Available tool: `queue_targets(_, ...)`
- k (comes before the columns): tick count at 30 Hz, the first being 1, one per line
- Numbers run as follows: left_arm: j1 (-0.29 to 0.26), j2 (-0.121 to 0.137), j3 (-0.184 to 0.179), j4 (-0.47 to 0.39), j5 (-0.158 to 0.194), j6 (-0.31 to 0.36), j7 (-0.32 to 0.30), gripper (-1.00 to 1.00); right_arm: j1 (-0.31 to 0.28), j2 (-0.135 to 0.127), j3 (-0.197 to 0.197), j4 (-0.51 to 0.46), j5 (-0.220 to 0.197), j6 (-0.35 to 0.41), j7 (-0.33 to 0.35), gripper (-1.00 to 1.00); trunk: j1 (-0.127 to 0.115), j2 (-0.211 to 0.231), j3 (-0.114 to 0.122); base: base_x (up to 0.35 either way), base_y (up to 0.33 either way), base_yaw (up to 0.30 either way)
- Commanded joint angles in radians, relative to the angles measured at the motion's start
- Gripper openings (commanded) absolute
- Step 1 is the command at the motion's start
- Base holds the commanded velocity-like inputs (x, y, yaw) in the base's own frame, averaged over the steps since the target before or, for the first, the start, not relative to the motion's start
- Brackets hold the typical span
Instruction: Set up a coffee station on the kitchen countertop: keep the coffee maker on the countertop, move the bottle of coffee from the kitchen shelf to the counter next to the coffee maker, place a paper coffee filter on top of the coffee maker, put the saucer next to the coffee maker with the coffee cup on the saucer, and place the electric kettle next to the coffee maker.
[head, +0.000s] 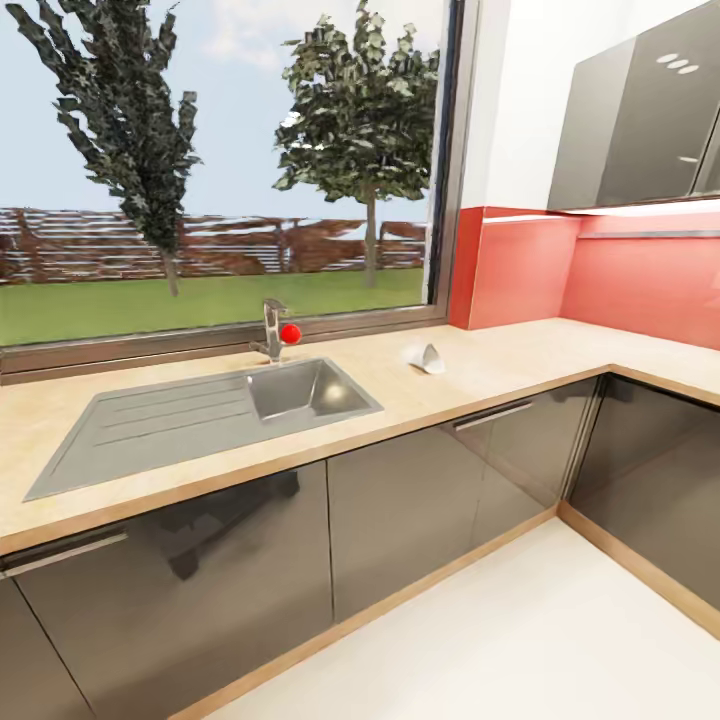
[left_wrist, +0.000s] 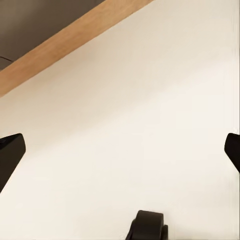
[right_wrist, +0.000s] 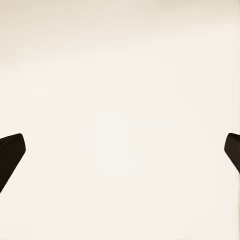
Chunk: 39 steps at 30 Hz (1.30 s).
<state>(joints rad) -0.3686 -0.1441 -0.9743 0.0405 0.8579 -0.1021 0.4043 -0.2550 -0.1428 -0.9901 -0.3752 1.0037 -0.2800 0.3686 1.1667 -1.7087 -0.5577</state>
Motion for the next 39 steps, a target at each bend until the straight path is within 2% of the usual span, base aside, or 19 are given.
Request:
queue_targets(1,-0.001,-0.001,-0.007,0.004,0.009,-0.005,-0.001,1.00,-0.001,0.001,-0.009,0.000,0.007,-0.005,0.006,1.00,0.000,-0.001,-0.001,0.193,-0.263,0.070)
queue_targets(17,-0.001,-0.002,-0.007,0.004,0.009,-0.005,-0.001,1.00,-0.001,0.002,-0.009,0.000,0.007,-0.005,0.006,1.00,0.000,-0.001,-0.006,0.173,-0.272,0.253)
queue_targets(39,-0.001,-0.002,-0.007,0.004,0.009,-0.005,-0.001,1.00,-0.001,0.002,-0.009,0.001,0.009,-0.005,0.006,1.00,0.000,-0.001,-0.013,0.104,-0.296,0.283)
